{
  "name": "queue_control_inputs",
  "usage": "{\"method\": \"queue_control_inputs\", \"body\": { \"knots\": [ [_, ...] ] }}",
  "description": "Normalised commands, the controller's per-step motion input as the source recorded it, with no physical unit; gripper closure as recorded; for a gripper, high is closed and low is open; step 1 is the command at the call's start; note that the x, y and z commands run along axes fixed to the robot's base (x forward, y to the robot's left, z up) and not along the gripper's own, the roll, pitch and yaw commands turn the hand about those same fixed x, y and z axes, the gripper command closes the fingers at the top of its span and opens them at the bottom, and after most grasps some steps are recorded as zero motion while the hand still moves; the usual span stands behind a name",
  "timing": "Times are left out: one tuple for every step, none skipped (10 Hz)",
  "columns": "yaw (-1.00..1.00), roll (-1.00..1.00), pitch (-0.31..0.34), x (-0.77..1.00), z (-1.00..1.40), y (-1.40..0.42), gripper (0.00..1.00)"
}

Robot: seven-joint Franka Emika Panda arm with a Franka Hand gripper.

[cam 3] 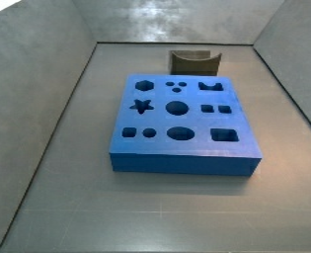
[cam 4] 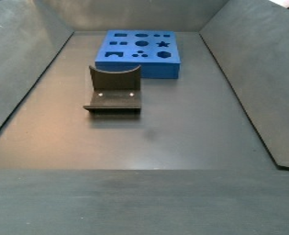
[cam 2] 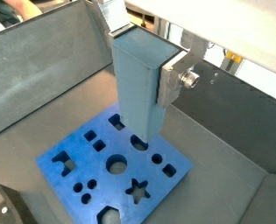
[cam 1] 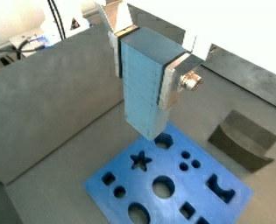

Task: Insert the rectangle object.

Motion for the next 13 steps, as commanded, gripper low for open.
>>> {"method": "queue_control_inputs", "body": {
  "knots": [
    [-0.02,0.07,0.049,-0.23,-0.12,0.06,1.00],
    [-0.01,0.05,0.017,-0.19,-0.09,0.05,1.00],
    [-0.17,-0.01,0.171,0.08,0.13,-0.19,1.00],
    [-0.15,-0.03,0.170,0.14,0.14,-0.18,1.00],
    [-0.05,-0.06,-0.097,0.79,-0.85,-0.41,1.00],
    [-0.03,-0.03,-0.080,0.84,-0.95,-0.42,1.00],
    [-0.02,-0.02,-0.079,0.85,-0.95,-0.41,1.00],
    [0.00,-0.01,-0.040,0.98,-1.00,-0.37,1.00],
    [0.00,-0.03,-0.034,1.00,-0.95,-0.27,1.00],
    [0.00,0.02,-0.026,1.00,-0.70,-0.16,1.00],
    [0.00,0.27,0.019,0.99,-0.43,-0.12,1.00],
    [0.02,0.36,0.051,0.93,-0.32,-0.12,1.00],
    [0.00,0.18,0.049,1.00,-0.40,-0.15,1.00]
  ]
}}
